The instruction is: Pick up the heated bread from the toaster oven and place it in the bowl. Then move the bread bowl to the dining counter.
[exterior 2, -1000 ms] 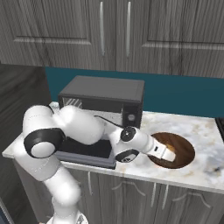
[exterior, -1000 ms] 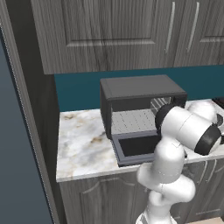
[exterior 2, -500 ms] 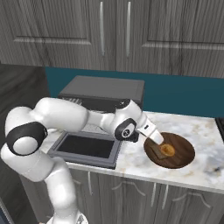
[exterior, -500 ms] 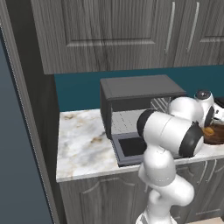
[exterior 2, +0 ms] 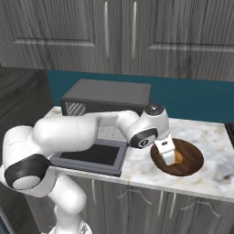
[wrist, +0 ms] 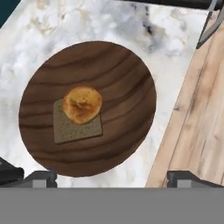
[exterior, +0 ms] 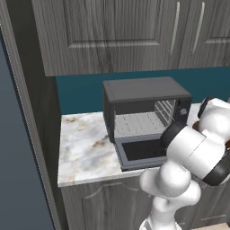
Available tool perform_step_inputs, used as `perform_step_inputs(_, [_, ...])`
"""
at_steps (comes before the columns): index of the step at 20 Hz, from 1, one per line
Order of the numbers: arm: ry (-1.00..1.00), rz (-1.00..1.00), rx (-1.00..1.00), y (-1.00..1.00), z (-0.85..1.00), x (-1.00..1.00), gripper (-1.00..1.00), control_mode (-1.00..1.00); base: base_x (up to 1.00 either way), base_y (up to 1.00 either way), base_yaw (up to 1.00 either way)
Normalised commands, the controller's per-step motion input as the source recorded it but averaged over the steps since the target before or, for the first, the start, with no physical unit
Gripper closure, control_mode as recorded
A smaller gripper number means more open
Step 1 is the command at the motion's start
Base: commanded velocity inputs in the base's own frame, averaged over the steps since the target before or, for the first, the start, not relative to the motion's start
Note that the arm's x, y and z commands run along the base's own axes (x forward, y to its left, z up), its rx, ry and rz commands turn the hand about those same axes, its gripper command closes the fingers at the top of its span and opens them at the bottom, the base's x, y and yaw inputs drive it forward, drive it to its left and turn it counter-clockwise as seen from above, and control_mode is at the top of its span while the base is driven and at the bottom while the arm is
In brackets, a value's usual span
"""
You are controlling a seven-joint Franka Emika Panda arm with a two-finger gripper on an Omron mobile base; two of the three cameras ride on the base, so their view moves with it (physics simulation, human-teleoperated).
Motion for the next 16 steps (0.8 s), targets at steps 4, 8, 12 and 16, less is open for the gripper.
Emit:
perform_step_inputs(4, [-0.01, 0.00, 0.01, -0.07, 0.01, 0.00, -1.00, -1.00, 0.00, 0.00, 0.00])
perform_step_inputs(8, [-0.06, 0.00, 0.17, -0.82, -0.61, -0.19, -1.00, -1.00, 0.00, 0.00, 0.00])
perform_step_inputs(12, [0.00, 0.00, 0.20, -0.40, -0.26, -0.06, -1.00, -1.00, 0.00, 0.00, 0.00])
perform_step_inputs(16, [0.00, 0.00, 0.24, -0.17, -0.51, 0.00, -1.00, -1.00, 0.00, 0.00, 0.00])
